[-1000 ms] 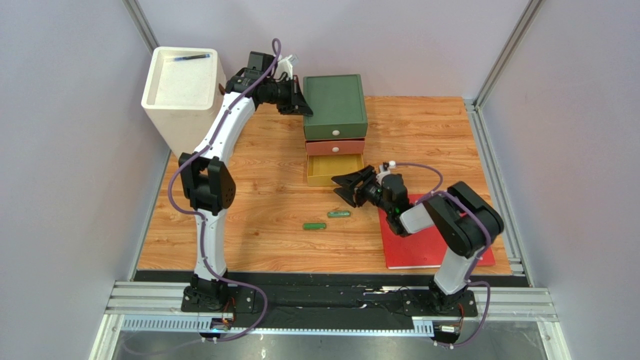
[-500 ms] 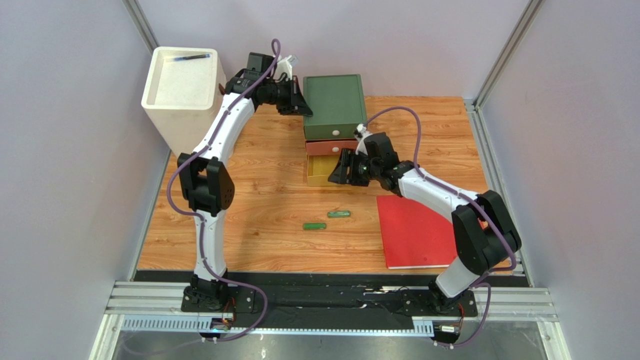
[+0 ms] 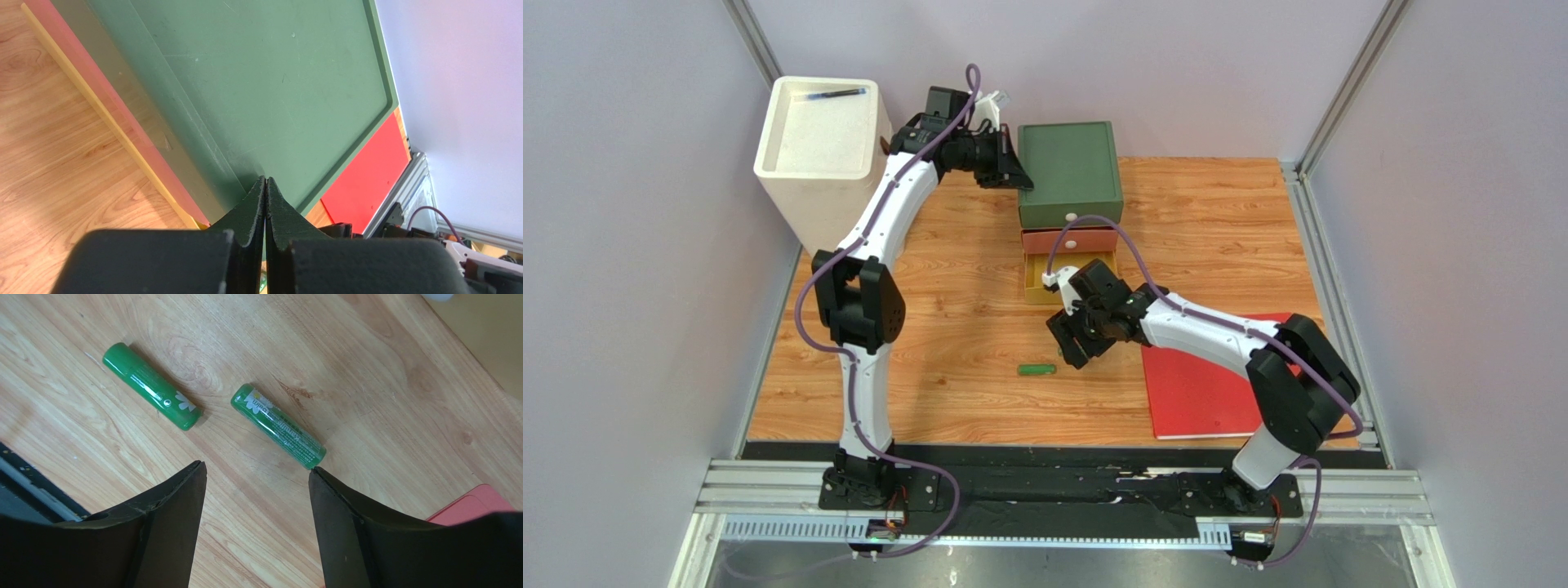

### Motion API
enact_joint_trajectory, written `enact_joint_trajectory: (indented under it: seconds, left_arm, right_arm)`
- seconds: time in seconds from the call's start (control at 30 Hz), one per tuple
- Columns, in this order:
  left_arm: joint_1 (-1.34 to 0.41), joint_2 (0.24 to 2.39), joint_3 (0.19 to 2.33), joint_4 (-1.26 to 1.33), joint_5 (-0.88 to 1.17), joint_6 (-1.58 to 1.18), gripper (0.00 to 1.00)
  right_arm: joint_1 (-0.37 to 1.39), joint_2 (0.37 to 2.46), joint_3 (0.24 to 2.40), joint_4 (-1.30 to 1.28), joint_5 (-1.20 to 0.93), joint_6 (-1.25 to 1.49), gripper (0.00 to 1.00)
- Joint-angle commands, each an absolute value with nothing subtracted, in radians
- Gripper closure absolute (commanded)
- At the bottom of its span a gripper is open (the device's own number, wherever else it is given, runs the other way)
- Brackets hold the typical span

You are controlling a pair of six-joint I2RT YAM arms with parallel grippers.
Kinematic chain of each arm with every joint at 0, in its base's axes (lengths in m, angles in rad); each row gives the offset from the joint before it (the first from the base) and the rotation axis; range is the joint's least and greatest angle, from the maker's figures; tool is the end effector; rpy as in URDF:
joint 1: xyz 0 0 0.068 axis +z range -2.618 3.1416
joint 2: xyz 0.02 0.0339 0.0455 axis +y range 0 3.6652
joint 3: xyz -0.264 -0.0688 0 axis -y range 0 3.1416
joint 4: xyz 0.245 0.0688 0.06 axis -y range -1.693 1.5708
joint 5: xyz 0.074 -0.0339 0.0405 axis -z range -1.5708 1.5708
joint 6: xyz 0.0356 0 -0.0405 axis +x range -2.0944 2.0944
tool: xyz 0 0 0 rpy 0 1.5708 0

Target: Organize the makeup

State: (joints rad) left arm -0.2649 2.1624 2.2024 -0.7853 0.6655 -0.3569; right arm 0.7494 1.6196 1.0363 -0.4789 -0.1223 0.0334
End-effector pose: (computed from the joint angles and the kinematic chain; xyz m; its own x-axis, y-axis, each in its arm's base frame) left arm 0.4619 -0.1481 0.3332 -0.8382 -0.0574 -0.5423 0.3746 0.6621 -0.6491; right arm 0.2340 0.2237 0.1968 -0.6631 -0.5717 -0.4831 -0.6978 0.7056 0.1228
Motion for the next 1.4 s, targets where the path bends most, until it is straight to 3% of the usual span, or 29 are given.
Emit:
enact_joint_trajectory:
  seconds: [0.0, 0.3, 0.43, 0.53, 0.57, 0.6, 0.77, 1.13, 1.37]
  left_arm:
    - [-0.253, 2.241, 2.114, -1.015, 0.525, -0.293, 1.00]
    - [-0.253, 2.241, 2.111, -1.015, 0.526, -0.291, 1.00]
    - [-0.253, 2.240, 2.121, -1.019, 0.522, -0.290, 1.00]
    - [-0.253, 2.241, 2.126, -1.020, 0.520, -0.288, 1.00]
    - [-0.253, 2.241, 2.128, -1.022, 0.520, -0.288, 1.00]
    - [-0.253, 2.243, 2.128, -1.020, 0.520, -0.288, 0.99]
    - [-0.253, 2.246, 2.123, -1.020, 0.526, -0.291, 0.99]
    - [-0.253, 2.247, 2.118, -1.015, 0.528, -0.290, 0.99]
    - [-0.253, 2.250, 2.120, -1.012, 0.532, -0.293, 0.99]
  right_arm:
    - [0.787, 1.666, 1.086, -0.474, -0.015, -0.035, 0.34]
    - [0.807, 1.781, 1.112, -0.446, 0.038, -0.066, 0.35]
    - [0.807, 1.828, 1.132, -0.504, 0.054, -0.075, 0.44]
    - [0.807, 1.842, 1.124, -0.518, 0.100, -0.063, 0.59]
    - [0.807, 1.842, 1.114, -0.515, 0.109, -0.063, 0.77]
    - [0.807, 1.839, 1.109, -0.514, 0.113, -0.061, 0.83]
    - [0.808, 1.783, 1.094, -0.500, 0.135, -0.046, 0.98]
    - [0.804, 1.550, 1.209, -0.402, 0.100, -0.112, 1.00]
    - [0.788, 1.626, 1.380, -0.400, 0.186, -0.144, 0.99]
